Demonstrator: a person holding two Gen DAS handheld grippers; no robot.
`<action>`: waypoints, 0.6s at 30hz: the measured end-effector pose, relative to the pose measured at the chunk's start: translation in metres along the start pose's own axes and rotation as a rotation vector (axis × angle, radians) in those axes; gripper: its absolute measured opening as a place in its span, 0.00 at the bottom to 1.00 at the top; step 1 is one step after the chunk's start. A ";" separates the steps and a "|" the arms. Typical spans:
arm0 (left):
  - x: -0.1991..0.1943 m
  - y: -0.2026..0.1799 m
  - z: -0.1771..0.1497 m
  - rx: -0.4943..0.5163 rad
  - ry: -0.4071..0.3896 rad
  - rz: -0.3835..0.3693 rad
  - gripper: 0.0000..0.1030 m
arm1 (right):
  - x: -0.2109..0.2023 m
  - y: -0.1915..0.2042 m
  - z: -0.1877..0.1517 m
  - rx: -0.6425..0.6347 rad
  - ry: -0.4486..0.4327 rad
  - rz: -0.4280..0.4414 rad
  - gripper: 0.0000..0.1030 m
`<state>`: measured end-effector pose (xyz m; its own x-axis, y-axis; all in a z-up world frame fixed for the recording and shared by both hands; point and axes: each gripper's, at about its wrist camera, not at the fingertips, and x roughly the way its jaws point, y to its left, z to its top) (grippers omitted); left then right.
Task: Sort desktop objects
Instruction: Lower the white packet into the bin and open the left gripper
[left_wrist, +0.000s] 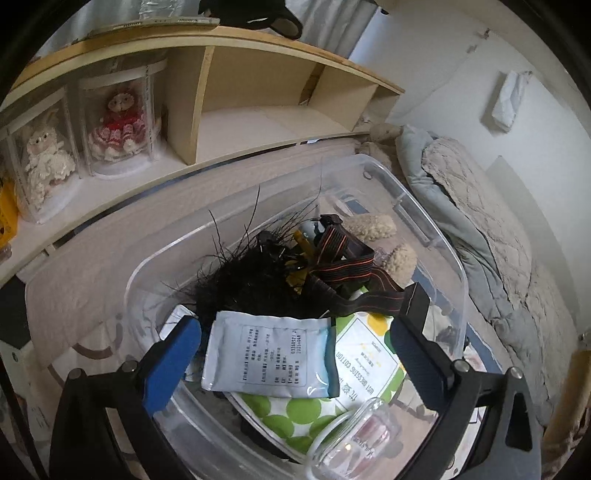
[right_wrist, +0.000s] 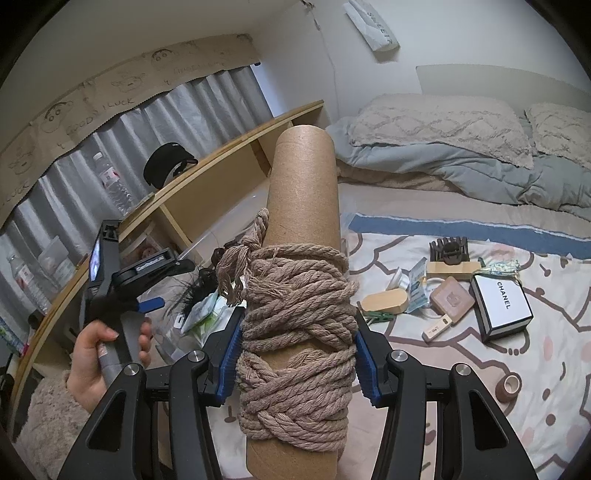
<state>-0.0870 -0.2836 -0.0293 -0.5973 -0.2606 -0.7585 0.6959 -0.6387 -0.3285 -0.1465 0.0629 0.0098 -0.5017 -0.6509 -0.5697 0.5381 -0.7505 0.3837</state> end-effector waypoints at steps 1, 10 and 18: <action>-0.001 0.000 0.000 0.008 0.000 -0.005 1.00 | 0.003 0.001 0.001 0.004 0.001 0.001 0.52; -0.012 0.010 0.004 0.113 -0.015 -0.055 1.00 | 0.035 0.018 0.020 0.068 0.010 0.015 0.52; -0.026 0.013 0.008 0.205 -0.075 -0.072 1.00 | 0.075 0.028 0.041 0.193 0.016 0.017 0.52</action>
<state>-0.0657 -0.2916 -0.0096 -0.6759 -0.2576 -0.6905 0.5596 -0.7891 -0.2534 -0.1970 -0.0118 0.0072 -0.4821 -0.6628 -0.5729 0.4057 -0.7485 0.5245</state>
